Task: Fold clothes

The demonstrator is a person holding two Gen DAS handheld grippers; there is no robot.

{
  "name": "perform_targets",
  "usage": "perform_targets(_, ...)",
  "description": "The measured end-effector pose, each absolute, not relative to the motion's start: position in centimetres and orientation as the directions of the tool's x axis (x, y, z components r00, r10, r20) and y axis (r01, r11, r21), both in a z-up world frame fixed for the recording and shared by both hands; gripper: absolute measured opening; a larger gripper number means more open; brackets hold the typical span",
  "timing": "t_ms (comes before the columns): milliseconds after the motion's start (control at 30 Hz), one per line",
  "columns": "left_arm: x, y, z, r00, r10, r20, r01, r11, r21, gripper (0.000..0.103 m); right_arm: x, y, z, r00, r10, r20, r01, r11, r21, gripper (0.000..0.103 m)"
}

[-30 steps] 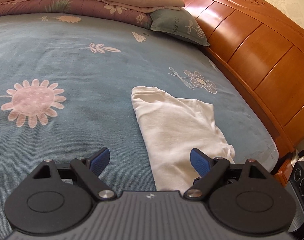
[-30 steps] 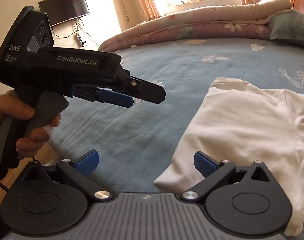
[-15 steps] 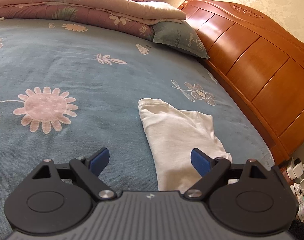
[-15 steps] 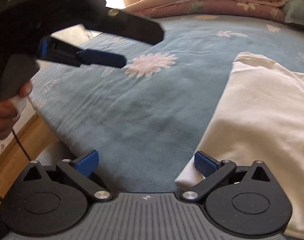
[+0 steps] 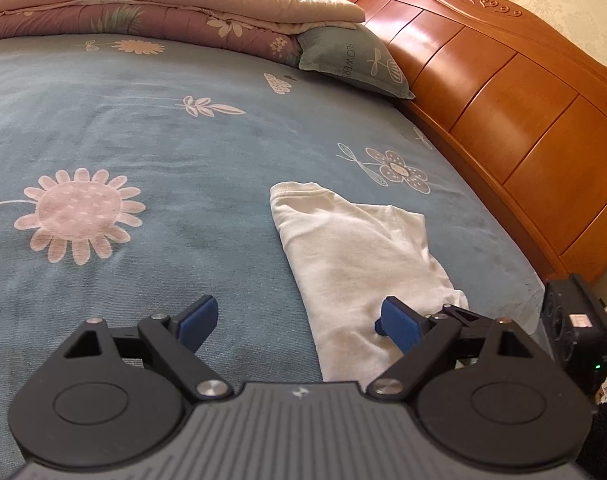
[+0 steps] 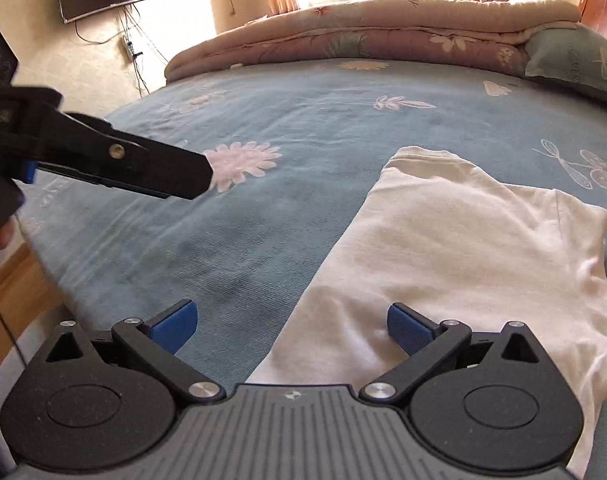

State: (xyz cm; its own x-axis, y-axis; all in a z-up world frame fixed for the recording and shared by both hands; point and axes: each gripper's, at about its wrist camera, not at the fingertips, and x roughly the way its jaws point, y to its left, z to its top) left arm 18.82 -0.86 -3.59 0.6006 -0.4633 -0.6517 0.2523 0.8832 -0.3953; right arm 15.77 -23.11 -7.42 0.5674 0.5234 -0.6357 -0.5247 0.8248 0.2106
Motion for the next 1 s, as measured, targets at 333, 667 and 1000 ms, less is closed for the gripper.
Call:
perform_targets(333, 23.1, -6.3, -5.6, 0.497, -0.594, -0.633, 0.305, 0.802, -0.513, 0.091, 17.3, -32.2, -8.5, 0.648, 0.438, -0.623, -0.317, 0.899, 0.302, 0.103)
perform_targets(667, 25.6, -5.3, -7.7, 0.485, -0.605, -0.632, 0.188, 0.777, -0.6, 0.091, 19.8, -40.7, -8.2, 0.664, 0.575, -0.477, -0.119, 0.712, 0.692, 0.103)
perform_targets(1000, 28.4, -4.3, -12.7, 0.367, -0.722, -0.586, 0.005, 0.631, -0.775, 0.09, 24.1, -43.0, -12.1, 0.542, 0.654, -0.527, 0.049, 0.602, 0.797, 0.103)
